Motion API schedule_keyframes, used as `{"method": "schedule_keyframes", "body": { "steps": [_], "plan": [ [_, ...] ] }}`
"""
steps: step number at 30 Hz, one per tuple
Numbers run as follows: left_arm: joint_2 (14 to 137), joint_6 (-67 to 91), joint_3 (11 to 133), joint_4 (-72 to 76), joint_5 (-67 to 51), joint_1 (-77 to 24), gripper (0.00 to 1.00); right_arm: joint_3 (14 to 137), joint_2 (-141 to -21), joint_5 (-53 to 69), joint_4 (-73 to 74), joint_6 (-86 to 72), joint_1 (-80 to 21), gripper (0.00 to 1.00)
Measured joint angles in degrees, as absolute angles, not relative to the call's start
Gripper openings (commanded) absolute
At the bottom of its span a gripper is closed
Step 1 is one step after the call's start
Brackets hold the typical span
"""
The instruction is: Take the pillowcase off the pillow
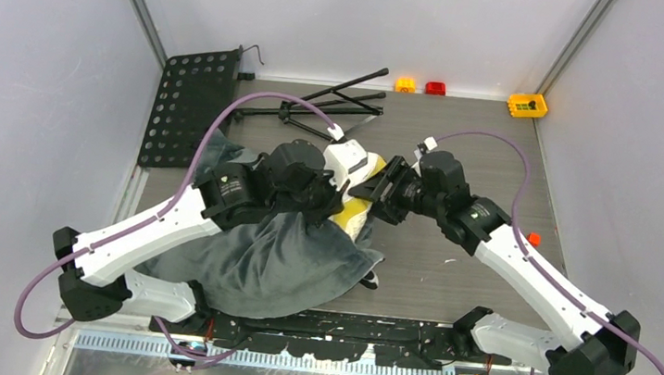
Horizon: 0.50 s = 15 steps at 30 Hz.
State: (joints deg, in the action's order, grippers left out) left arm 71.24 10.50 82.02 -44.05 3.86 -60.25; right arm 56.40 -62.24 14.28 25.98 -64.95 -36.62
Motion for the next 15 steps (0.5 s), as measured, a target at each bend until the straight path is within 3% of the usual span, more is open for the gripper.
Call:
{"method": "schedule_keyframes", "body": {
  "steps": [2, 4, 6, 10, 15],
  "plan": [
    [71.79, 11.33, 82.19, -45.10, 3.73, -60.03, 0.32, 55.37, -63.79, 14.79, 22.48, -66.54, -36.64, 0.19],
    [72.77, 12.53, 83.31, -46.83, 2.42, -59.77, 0.49, 55.35, -65.43, 14.72, 20.49, -67.18, -36.67, 0.07],
    [73.47, 14.24, 85.41, -48.05, -0.86, -59.75, 0.55, 55.35, -66.81, 14.37, 20.36, -66.67, -36.67, 0.02],
    [73.71, 18.13, 88.29, -51.70, -6.46, -59.99, 0.56, 55.35, -69.60, 13.54, 20.32, -65.89, -36.62, 0.00],
    [72.49, 22.26, 82.83, -54.48, -8.58, -60.14, 0.65, 55.35, -70.04, 12.93, 20.12, -65.21, -36.64, 0.00]
  ]
}}
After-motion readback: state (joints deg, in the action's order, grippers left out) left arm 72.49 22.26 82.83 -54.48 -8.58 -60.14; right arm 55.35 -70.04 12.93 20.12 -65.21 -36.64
